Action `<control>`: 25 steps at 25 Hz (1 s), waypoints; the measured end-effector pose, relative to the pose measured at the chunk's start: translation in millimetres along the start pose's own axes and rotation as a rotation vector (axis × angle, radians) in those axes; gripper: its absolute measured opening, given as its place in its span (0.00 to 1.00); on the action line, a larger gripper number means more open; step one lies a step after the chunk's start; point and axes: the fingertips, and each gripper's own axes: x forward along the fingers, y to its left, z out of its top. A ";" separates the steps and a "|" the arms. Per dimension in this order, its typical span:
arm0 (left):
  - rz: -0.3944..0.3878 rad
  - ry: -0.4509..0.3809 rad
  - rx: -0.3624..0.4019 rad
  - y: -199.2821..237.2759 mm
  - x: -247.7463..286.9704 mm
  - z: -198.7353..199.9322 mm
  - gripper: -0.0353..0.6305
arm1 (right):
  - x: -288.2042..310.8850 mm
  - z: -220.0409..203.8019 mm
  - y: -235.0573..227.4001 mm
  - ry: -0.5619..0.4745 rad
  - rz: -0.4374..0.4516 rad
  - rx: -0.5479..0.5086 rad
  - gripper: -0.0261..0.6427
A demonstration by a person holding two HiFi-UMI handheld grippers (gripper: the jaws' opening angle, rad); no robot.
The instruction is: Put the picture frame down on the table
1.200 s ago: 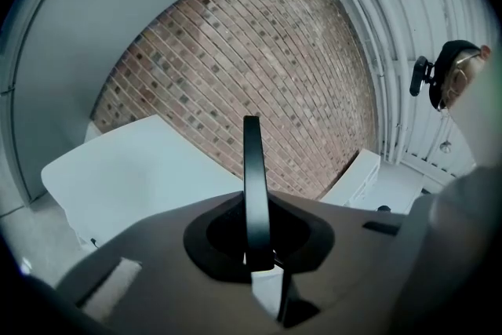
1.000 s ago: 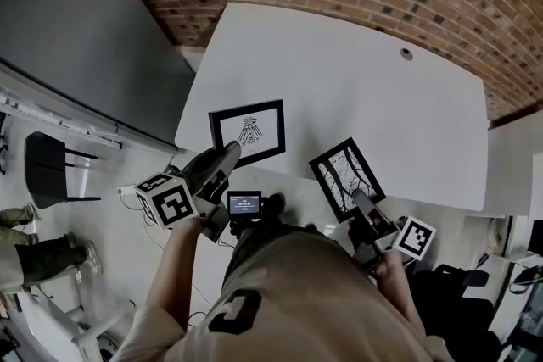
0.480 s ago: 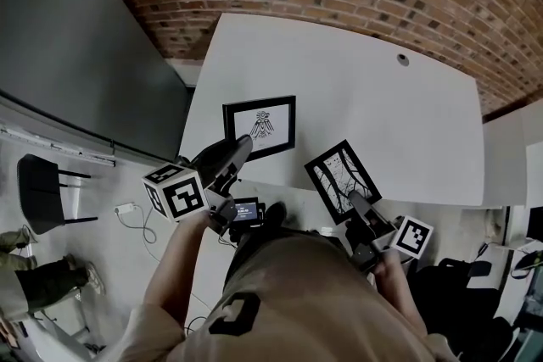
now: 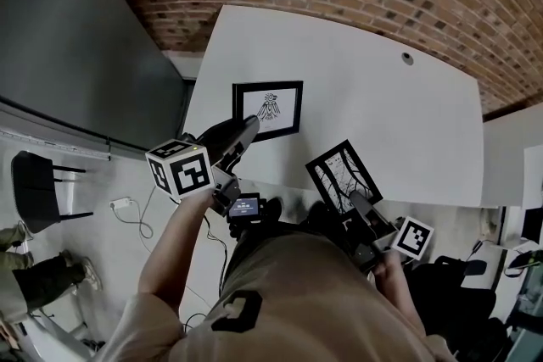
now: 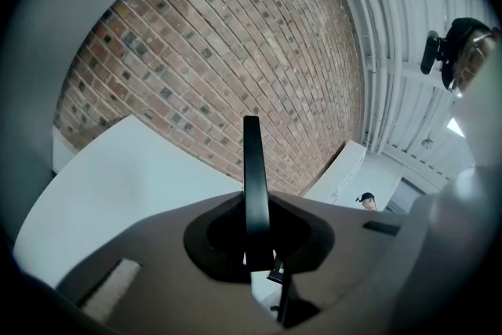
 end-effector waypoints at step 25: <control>0.157 0.126 -0.066 42.8 105.9 -17.9 0.09 | 30.9 66.8 -37.3 0.131 0.029 0.099 0.08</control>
